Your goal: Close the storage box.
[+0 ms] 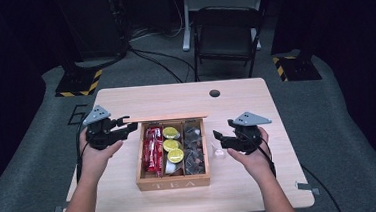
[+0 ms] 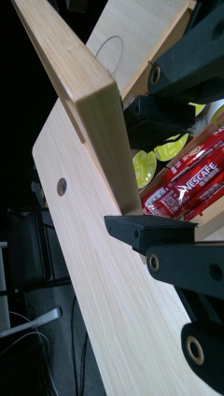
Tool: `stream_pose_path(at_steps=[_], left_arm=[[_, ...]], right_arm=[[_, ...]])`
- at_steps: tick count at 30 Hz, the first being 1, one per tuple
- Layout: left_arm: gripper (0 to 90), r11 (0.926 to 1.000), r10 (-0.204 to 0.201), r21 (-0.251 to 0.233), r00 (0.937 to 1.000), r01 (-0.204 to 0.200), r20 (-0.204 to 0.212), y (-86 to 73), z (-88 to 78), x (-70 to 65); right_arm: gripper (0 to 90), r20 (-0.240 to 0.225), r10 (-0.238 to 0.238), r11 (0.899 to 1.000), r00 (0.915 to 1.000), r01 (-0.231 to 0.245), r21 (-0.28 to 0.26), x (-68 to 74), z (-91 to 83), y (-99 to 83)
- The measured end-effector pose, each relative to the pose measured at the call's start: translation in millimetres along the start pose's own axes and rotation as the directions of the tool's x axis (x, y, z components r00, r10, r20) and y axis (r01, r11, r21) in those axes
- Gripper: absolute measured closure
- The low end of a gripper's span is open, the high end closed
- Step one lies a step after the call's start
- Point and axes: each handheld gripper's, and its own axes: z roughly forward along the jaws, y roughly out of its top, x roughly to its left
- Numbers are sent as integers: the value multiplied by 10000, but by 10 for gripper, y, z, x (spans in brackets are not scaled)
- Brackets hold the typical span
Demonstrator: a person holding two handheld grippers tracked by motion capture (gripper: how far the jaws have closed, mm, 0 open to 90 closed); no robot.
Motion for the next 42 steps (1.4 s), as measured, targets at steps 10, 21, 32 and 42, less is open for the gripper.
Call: stream_pose_path(at_steps=[10,21,32,42], left_arm=[[554,10000,25,-90,10000,-25,33,22,17,25],[555,10000,72,-54,10000,-72,-44,12,13,4],[555,10000,83,-41,9999,-83,-100,14,13,-2],[555,9998,-39,-179,9999,36,-154,21,28,1]], right_arm=[[208,535,406,9983,9977,-428,406,-206,143,-299],[137,296,-2,9979,9996,-17,654,-135,284,-422],[193,-254,-620,9967,9978,632,515,89,330,-390],[311,-1509,-1187,9907,9814,1272,480,351,376,-393]])
